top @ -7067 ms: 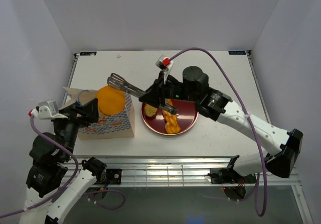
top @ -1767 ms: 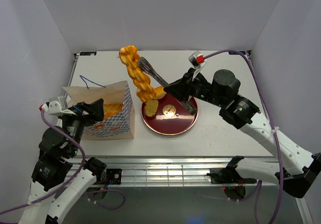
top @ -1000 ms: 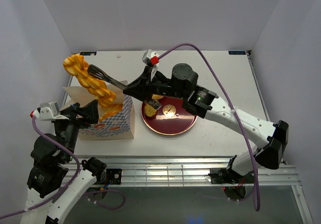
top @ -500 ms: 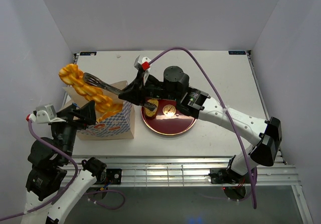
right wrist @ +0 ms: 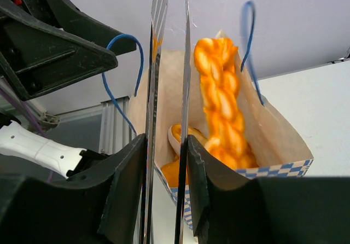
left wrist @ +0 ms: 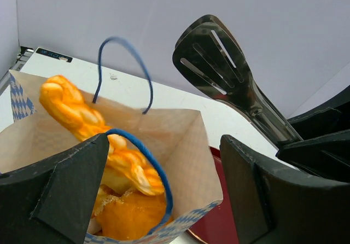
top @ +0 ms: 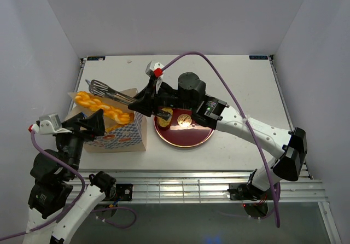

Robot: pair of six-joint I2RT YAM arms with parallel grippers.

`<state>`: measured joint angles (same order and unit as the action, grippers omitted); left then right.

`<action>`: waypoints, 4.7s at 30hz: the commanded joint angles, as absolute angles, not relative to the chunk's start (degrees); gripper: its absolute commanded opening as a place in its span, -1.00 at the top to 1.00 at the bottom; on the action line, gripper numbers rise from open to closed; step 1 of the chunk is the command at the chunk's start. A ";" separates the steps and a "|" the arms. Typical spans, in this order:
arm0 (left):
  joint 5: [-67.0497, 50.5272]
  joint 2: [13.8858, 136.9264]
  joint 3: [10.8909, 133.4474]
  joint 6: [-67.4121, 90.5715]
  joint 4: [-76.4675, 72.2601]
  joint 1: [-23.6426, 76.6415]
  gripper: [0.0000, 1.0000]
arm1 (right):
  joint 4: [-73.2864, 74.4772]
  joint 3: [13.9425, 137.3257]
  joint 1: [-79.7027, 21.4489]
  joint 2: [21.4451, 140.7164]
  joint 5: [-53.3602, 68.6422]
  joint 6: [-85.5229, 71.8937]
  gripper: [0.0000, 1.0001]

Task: Place the fake bread into the paper bag

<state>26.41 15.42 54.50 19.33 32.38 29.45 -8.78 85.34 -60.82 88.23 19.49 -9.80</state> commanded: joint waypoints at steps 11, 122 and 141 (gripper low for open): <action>26.98 15.91 54.76 19.25 32.26 29.62 -0.86 | -8.71 89.03 -61.08 84.73 14.08 -9.40 0.21; 29.62 19.78 51.24 20.04 31.02 29.62 -0.88 | -7.21 35.51 -22.32 79.28 -18.72 -19.69 -0.53; 26.72 19.86 60.63 24.87 41.30 29.62 -0.96 | -0.10 37.43 -22.06 72.08 -14.95 -18.90 -0.60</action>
<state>27.86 19.77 57.91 23.44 37.85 29.45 -2.11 33.65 -22.46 75.11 -16.88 -19.49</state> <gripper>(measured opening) 0.979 0.792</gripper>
